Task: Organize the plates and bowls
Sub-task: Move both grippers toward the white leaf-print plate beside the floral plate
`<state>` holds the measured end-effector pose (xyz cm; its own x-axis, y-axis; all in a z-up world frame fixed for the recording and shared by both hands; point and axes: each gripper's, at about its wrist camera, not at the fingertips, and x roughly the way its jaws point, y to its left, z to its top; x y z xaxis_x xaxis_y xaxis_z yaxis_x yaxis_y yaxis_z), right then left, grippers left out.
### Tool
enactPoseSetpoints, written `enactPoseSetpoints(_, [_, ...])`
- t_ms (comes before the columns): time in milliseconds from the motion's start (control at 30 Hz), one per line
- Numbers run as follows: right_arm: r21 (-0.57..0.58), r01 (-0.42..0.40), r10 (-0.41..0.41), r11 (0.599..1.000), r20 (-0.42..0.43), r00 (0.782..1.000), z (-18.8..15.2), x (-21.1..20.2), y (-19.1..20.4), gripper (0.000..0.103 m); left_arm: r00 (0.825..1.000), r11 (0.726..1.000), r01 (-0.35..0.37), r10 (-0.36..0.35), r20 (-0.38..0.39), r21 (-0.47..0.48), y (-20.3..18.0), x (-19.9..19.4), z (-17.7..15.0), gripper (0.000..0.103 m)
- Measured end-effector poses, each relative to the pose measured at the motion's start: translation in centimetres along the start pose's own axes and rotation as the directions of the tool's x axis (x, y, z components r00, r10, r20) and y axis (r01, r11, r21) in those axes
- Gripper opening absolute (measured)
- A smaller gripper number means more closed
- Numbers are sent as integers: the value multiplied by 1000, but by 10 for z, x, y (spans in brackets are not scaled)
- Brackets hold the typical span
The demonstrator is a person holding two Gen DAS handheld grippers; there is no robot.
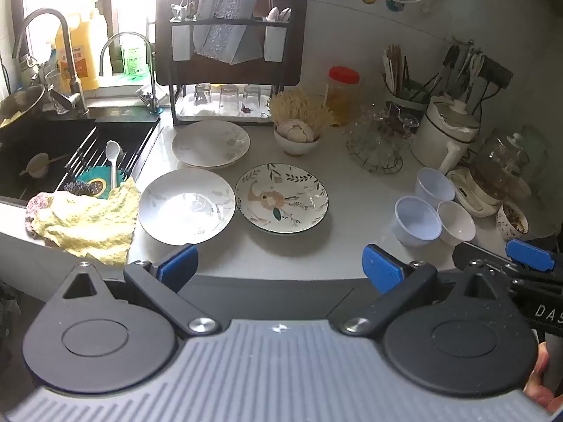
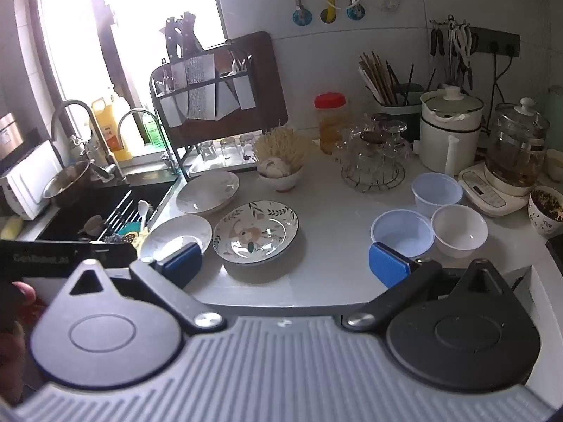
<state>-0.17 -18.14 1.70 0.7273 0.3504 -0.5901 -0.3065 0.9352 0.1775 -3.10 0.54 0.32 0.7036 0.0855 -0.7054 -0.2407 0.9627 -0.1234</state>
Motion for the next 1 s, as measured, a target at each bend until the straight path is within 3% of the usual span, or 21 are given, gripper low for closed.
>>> enactPoseSetpoints(533, [-10, -10, 10, 1000, -11, 1000, -4, -4, -7, 103, 999, 1000, 5, -5, 40, -6, -3, -8, 0, 101])
enactPoseSetpoints(1000, [9, -4, 4, 1000, -28, 1000, -6, -1, -10, 103, 1000, 1000, 20, -20, 7, -4, -4, 1, -3, 101])
